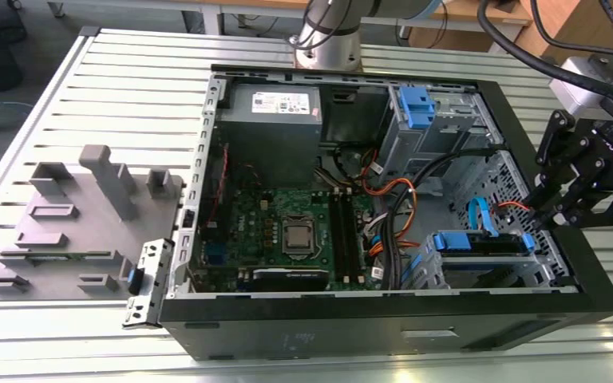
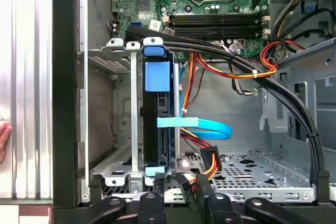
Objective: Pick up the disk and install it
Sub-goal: 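Insert the second disk wire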
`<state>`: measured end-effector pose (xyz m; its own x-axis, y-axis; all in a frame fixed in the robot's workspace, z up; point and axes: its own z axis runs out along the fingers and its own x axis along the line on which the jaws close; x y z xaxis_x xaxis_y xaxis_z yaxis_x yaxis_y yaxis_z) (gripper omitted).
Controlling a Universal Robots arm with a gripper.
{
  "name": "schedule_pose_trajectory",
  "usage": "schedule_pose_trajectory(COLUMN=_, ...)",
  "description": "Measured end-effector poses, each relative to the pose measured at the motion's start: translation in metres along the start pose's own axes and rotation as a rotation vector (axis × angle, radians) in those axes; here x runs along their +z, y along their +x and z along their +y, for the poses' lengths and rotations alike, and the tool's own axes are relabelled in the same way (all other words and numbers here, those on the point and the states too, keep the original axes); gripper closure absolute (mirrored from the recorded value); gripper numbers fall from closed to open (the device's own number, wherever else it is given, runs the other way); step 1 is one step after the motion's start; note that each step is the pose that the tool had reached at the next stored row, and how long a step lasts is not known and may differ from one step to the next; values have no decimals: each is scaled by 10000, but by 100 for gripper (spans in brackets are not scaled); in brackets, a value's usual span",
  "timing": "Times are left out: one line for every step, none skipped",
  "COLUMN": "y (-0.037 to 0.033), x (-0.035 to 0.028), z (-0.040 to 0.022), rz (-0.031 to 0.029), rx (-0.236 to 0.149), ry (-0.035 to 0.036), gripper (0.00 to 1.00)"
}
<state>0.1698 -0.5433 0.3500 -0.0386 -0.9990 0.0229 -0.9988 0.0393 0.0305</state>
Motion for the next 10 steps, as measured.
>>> schedule_pose_trajectory(y=0, x=0, z=0, rz=1, rx=0, ry=0, gripper=64)
schedule_pose_trajectory(y=0, x=0, z=0, rz=2, rx=0, ry=0, gripper=64)
schedule_pose_trajectory(y=0, x=0, z=0, rz=2, rx=0, ry=0, gripper=64)
schedule_pose_trajectory(y=0, x=-1, z=0, rz=4, rx=0, ry=0, gripper=64)
schedule_pose_trajectory(y=0, x=0, z=0, rz=4, rx=1, ry=0, gripper=64)
schedule_pose_trajectory(y=0, x=0, z=0, rz=4, rx=0, ry=0, gripper=64)
schedule_pose_trajectory(y=0, x=0, z=0, rz=5, rx=1, ry=0, gripper=64)
schedule_pose_trajectory(y=0, x=0, z=0, rz=6, rx=0, ry=0, gripper=71)
schedule_pose_trajectory(y=0, x=0, z=0, rz=6, rx=0, ry=0, gripper=71)
schedule_pose_trajectory(y=0, x=0, z=0, rz=7, rx=0, ry=0, gripper=78)
